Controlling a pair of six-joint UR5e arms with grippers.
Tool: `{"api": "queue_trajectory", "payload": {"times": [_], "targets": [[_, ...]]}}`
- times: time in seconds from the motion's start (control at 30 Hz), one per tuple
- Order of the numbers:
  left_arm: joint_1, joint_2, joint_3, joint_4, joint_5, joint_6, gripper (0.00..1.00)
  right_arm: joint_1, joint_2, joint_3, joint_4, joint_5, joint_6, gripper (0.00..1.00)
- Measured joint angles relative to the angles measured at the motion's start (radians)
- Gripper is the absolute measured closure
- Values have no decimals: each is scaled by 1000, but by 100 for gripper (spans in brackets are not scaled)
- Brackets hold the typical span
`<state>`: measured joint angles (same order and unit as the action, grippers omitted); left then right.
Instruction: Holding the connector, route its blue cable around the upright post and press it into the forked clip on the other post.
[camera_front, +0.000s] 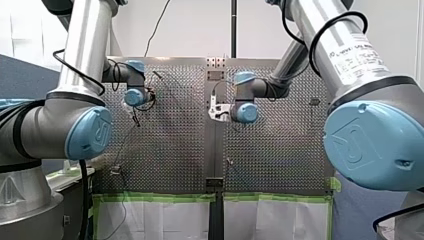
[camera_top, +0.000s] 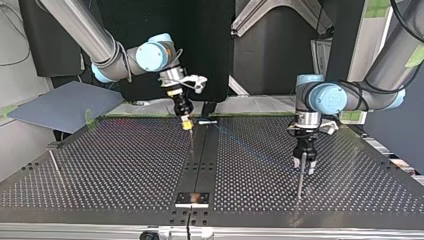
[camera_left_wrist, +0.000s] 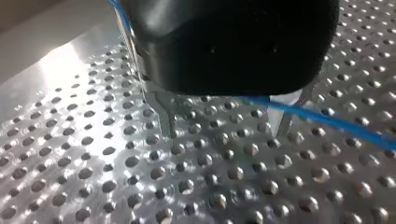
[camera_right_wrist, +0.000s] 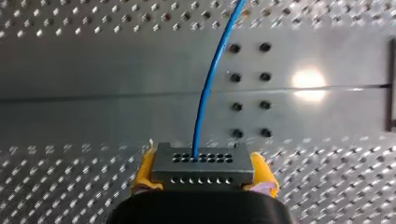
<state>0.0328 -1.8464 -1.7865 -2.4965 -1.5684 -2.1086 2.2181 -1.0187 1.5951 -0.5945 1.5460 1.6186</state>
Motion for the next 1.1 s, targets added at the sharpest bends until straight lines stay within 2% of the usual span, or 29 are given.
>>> {"api": "queue_trajectory", "payload": {"times": [0.13,0.27,0.47,0.63,0.9,1.1], "targets": [[1,0,0,-32,-31,12,0,-5,19,16,8,27,-26,100],[2,0,1,-46,-59,-6,0,-7,49,29,19,64,-63,100],[4,0,1,-49,-66,-30,0,-9,73,41,42,110,-106,100],[5,-1,0,-50,-66,-32,0,-21,82,69,28,147,-111,100],[2,-1,0,-51,-67,-30,0,-62,96,138,-22,220,-111,100],[-2,-1,0,-53,-67,-26,0,-86,103,161,-2,270,-137,100]]}}
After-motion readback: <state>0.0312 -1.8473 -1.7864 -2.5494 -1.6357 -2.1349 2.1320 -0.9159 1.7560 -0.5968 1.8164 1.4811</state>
